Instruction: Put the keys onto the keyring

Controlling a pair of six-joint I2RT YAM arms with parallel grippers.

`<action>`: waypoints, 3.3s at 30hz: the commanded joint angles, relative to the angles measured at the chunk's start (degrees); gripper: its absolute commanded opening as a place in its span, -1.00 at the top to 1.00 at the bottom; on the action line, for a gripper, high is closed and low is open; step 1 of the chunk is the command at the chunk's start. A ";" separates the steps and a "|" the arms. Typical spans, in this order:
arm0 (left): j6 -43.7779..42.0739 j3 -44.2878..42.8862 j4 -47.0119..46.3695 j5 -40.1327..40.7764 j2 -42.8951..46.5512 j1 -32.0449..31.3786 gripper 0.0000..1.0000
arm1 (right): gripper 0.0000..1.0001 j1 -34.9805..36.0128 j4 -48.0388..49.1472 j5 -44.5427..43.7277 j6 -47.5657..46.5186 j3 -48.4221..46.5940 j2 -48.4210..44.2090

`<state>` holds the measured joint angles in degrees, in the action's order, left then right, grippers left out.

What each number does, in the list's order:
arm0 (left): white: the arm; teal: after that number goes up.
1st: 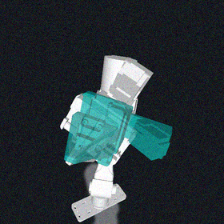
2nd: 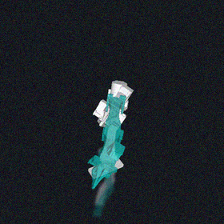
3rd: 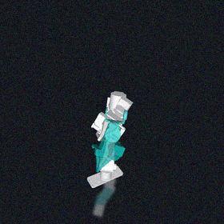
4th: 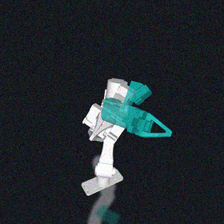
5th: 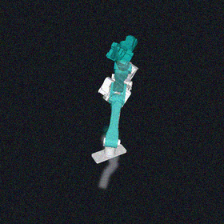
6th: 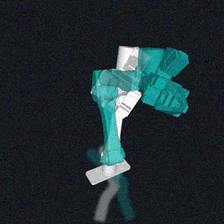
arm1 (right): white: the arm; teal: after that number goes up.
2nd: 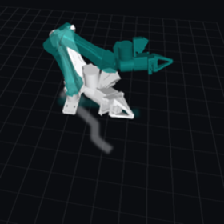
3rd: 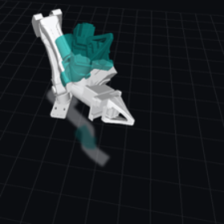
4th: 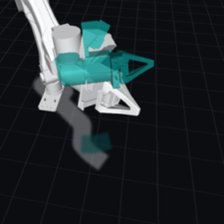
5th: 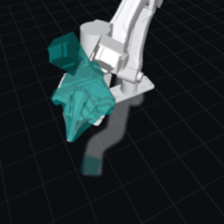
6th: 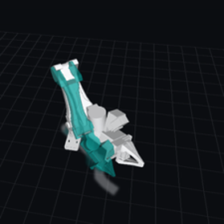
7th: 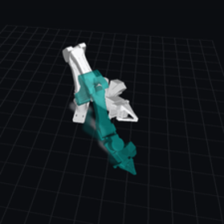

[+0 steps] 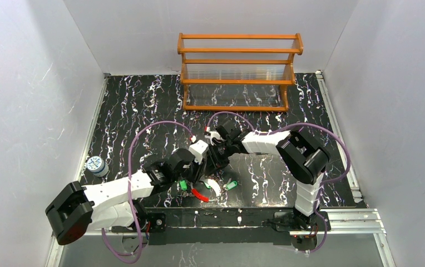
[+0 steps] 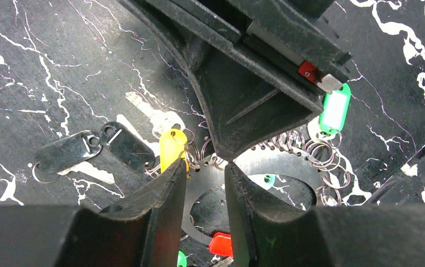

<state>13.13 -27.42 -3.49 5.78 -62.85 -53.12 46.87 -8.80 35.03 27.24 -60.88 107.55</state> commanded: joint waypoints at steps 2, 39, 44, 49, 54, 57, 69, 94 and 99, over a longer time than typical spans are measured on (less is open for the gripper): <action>0.19 1.01 -0.12 1.07 2.24 -0.36 0.39 | 0.39 0.40 3.20 5.54 3.74 0.11 1.72; 4.11 1.66 1.99 5.65 5.11 -0.34 0.46 | 0.37 -0.44 9.12 4.15 6.50 -1.30 1.51; 7.37 1.99 2.35 8.19 6.81 -0.32 0.48 | 0.39 -0.55 9.08 3.69 4.99 0.99 -0.56; 11.41 2.38 2.84 10.56 7.50 -0.35 0.57 | 0.41 -0.60 10.61 5.22 5.02 3.49 -1.19; 14.27 2.07 2.66 10.75 6.14 -0.32 0.65 | 0.49 -0.49 13.12 6.71 6.12 5.52 -0.91; 14.64 1.89 1.71 9.89 4.47 -0.36 0.66 | 0.54 -0.44 13.45 7.10 6.24 5.83 -0.80; 14.16 -0.62 -0.60 6.03 -2.21 -0.57 0.59 | 0.52 -0.55 8.94 0.83 3.17 5.76 -6.47; 2.62 1.85 -0.64 -0.33 5.15 -2.25 0.52 | -0.02 -4.16 7.29 0.66 -5.50 8.91 -14.45; 3.23 2.62 0.14 0.64 6.40 -2.25 0.50 | -0.14 -4.11 6.85 0.19 -5.84 8.62 -15.24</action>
<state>16.62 -25.65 -4.23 5.91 -57.82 -55.09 42.65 -2.87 34.68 23.22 -52.60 94.19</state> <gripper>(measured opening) 0.248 0.561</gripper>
